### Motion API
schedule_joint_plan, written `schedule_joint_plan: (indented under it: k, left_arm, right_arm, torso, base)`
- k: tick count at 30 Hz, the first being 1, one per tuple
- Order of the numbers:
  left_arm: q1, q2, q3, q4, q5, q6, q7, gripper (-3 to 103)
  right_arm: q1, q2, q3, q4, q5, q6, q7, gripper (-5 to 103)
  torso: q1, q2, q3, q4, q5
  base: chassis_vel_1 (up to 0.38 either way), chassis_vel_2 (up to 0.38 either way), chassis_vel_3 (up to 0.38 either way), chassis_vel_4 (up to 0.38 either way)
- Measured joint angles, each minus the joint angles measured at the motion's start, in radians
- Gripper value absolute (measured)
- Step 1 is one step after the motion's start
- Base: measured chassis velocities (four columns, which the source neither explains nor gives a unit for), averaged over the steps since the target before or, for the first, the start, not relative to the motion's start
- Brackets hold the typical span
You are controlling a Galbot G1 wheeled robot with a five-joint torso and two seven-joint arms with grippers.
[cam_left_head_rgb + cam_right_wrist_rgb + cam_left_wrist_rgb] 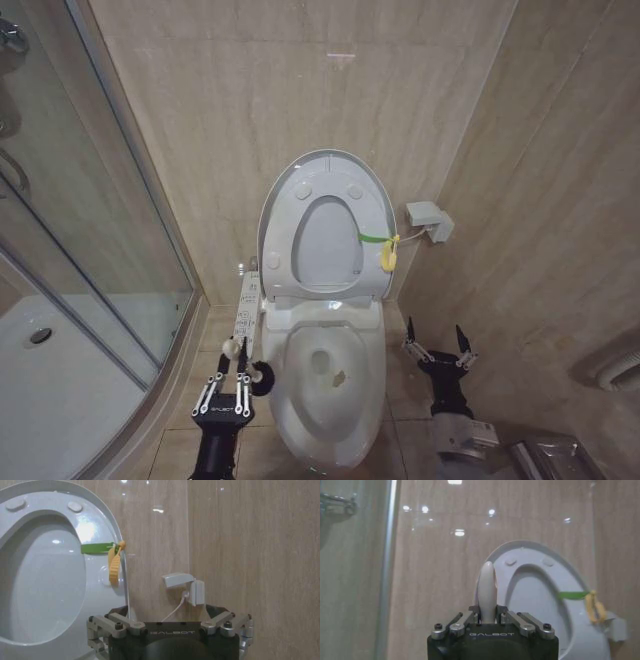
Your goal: Open the toilet lid, clean the toilet bowl with a toilet brush, close the toilet lid, and flush.
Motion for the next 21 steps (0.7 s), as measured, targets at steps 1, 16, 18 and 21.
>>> schedule_joint_plan:
  k: [1,16,18,21]
  left_arm:
    - [-0.006,0.003,0.015,0.000,0.000,-0.002,0.010,20]
    - [-0.219,0.057,0.054,0.165,-0.155,-0.007,0.132,20]
    - [-0.260,0.065,0.074,0.209,-0.191,-0.008,0.143,20]
    - [-0.312,0.075,0.103,0.257,-0.237,-0.010,0.156,20]
  right_arm:
    - [0.000,0.000,0.000,0.000,0.000,0.000,0.000,100]
    - [0.000,0.000,0.000,0.000,0.000,0.000,0.000,100]
    - [0.000,0.000,0.000,0.000,0.000,0.000,0.000,100]
    - [0.000,0.000,0.000,0.000,0.000,0.000,0.000,100]
  torso:
    - [0.000,0.000,0.000,0.0000,-0.0001]
    - [0.000,0.000,0.000,0.0000,-0.0001]
    - [0.000,0.000,0.000,0.0000,-0.0002]
    - [0.000,0.000,0.000,0.0000,-0.0001]
  base:
    - [0.000,0.000,0.000,0.000]
    - [-0.041,0.034,0.043,-0.037]
    - [0.000,0.000,0.000,0.000]
    - [0.000,0.000,0.000,0.000]
